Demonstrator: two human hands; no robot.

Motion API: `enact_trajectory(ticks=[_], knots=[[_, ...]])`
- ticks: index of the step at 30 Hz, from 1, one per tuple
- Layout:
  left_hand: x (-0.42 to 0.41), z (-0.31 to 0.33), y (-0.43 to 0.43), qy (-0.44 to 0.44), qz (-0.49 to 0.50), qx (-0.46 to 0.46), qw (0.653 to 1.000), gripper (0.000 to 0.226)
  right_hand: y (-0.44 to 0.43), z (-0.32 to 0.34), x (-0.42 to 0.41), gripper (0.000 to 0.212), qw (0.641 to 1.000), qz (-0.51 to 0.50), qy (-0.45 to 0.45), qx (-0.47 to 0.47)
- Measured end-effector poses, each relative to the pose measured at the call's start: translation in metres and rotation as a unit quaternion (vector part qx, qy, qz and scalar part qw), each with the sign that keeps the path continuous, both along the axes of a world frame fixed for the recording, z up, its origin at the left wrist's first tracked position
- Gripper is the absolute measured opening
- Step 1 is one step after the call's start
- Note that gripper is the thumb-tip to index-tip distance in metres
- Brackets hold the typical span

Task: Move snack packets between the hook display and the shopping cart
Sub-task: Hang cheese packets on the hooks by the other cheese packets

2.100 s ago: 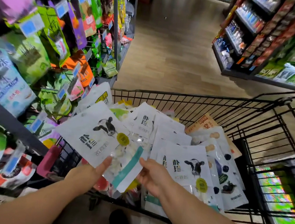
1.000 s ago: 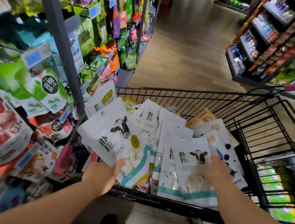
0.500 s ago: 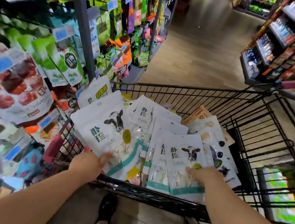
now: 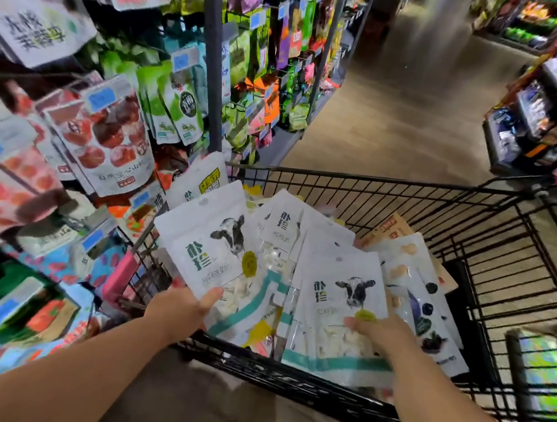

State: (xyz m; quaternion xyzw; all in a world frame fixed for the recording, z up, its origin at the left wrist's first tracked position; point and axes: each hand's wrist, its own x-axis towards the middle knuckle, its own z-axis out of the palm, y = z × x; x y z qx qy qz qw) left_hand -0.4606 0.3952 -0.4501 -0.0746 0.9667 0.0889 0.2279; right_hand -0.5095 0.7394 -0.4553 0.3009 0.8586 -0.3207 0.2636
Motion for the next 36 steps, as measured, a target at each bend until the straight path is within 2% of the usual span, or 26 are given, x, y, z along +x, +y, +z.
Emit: enact_trajectory(ticks=[2, 3, 5, 7, 8, 10, 11, 13, 14, 16, 18, 19, 22, 24, 26, 27, 29, 33, 36], knots=[[0.011, 0.008, 0.002, -0.002, 0.042, 0.013, 0.999, 0.065, -0.007, 0.004, 0.008, 0.098, 0.998, 0.017, 0.051, -0.034], [0.014, 0.011, 0.003, 0.006, 0.026, -0.002, 1.0, 0.067, -0.01, 0.005, 0.012, 0.092, 0.996, 0.025, 0.069, -0.042], [0.026, 0.009, -0.001, 0.023, -0.029, 0.029, 0.999, 0.055, -0.018, 0.008, 0.02, 0.074, 0.993, 0.029, 0.096, -0.06], [0.036, 0.004, -0.013, 0.046, -0.115, 0.011, 0.992, 0.073, -0.027, 0.01, 0.031, 0.053, 0.987, 0.01, 0.126, -0.095], [0.037, 0.001, -0.018, 0.018, -0.102, 0.019, 0.994, 0.085, -0.03, 0.009, 0.036, 0.039, 0.983, -0.006, 0.145, -0.114], [0.046, -0.001, -0.02, 0.074, -0.136, 0.022, 0.988, 0.091, -0.039, 0.008, 0.047, 0.022, 0.969, -0.035, 0.188, -0.157], [0.051, -0.001, -0.02, 0.048, -0.167, -0.019, 0.985, 0.09, -0.044, 0.01, 0.053, 0.022, 0.962, -0.047, 0.208, -0.173], [0.063, -0.001, -0.017, 0.015, -0.169, -0.015, 0.985, 0.068, -0.052, 0.012, 0.062, 0.023, 0.953, -0.066, 0.23, -0.188], [0.066, 0.004, -0.016, -0.066, -0.13, -0.008, 0.989, 0.062, -0.054, 0.013, 0.067, 0.024, 0.95, -0.072, 0.231, -0.196], [0.074, 0.009, -0.016, -0.078, -0.108, 0.021, 0.991, 0.057, -0.057, 0.016, 0.076, 0.031, 0.946, -0.085, 0.234, -0.209], [0.083, 0.013, -0.02, -0.097, -0.059, 0.064, 0.991, 0.052, -0.054, 0.014, 0.081, 0.055, 0.941, -0.101, 0.229, -0.227], [0.086, 0.007, -0.024, -0.091, -0.047, 0.079, 0.992, 0.051, -0.054, 0.016, 0.083, 0.058, 0.936, -0.111, 0.224, -0.249], [0.093, -0.005, -0.032, -0.093, 0.056, 0.145, 0.983, 0.051, -0.065, 0.027, 0.081, 0.026, 0.925, -0.113, 0.208, -0.298], [0.097, -0.007, -0.036, -0.074, 0.113, 0.194, 0.972, 0.061, -0.076, 0.035, 0.074, 0.011, 0.923, -0.09, 0.203, -0.315], [0.101, -0.003, -0.038, -0.04, 0.197, 0.267, 0.942, 0.066, -0.089, 0.043, 0.064, 0.011, 0.923, -0.061, 0.205, -0.32], [0.104, 0.006, -0.04, -0.026, 0.222, 0.296, 0.929, 0.06, -0.097, 0.047, 0.058, 0.012, 0.924, -0.052, 0.204, -0.32], [0.107, 0.028, -0.043, -0.005, 0.243, 0.319, 0.916, 0.052, -0.113, 0.058, 0.048, 0.012, 0.92, -0.023, 0.203, -0.334], [0.119, 0.061, -0.052, 0.066, 0.325, 0.369, 0.868, 0.055, -0.151, 0.072, 0.033, 0.011, 0.912, 0.063, 0.211, -0.347], [0.131, 0.08, -0.057, 0.113, 0.396, 0.425, 0.806, 0.066, -0.184, 0.084, 0.033, 0.009, 0.895, 0.112, 0.212, -0.375]])
